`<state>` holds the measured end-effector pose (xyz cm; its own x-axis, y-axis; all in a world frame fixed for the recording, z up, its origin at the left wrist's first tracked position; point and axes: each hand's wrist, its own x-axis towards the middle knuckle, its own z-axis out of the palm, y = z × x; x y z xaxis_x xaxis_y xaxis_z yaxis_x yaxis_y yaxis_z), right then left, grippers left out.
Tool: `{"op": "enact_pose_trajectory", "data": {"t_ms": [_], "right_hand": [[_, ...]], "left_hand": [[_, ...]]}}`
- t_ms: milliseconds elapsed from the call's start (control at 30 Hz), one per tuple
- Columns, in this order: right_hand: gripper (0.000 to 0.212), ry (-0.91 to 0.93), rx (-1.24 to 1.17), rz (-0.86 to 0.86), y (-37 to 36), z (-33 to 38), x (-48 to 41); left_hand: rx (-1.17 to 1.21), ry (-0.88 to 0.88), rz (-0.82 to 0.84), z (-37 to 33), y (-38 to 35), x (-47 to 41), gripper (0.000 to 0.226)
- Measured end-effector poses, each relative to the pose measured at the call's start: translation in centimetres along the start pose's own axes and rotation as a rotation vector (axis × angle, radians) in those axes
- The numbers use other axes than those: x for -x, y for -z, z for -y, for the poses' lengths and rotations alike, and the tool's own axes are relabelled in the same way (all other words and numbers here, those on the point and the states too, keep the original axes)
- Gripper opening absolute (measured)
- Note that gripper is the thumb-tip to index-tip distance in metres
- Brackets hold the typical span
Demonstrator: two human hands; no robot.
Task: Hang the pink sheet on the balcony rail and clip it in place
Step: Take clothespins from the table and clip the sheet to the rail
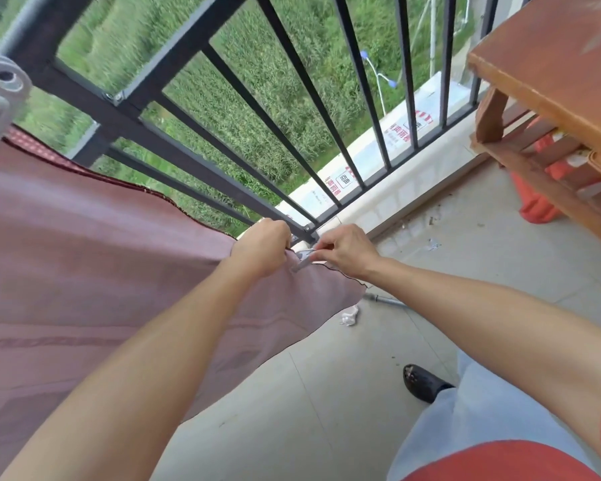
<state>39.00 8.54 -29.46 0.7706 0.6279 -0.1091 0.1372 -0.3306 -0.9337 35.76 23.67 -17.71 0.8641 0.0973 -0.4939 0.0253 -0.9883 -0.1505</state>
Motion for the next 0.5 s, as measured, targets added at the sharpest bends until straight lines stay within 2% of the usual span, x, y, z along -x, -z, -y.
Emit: {"op": "enact_pose_trajectory", "data": {"t_ms": [233, 333, 500], "right_hand": [[0.014, -0.067, -0.26, 0.056, -0.6, -1.0, -0.3], [0.034, -0.091, -0.367, 0.131, -0.8, -1.2, -0.3], [0.051, -0.139, -0.295, 0.245, 0.0, -1.6, 0.4]], "left_hand": [[0.142, 0.042, -0.067, -1.3, 0.3, 1.4, 0.02], [0.167, 0.073, -0.053, -1.9, 0.7, 1.9, 0.016], [0.195, 0.13, -0.051, -2.9, 1.0, 2.4, 0.019]]}}
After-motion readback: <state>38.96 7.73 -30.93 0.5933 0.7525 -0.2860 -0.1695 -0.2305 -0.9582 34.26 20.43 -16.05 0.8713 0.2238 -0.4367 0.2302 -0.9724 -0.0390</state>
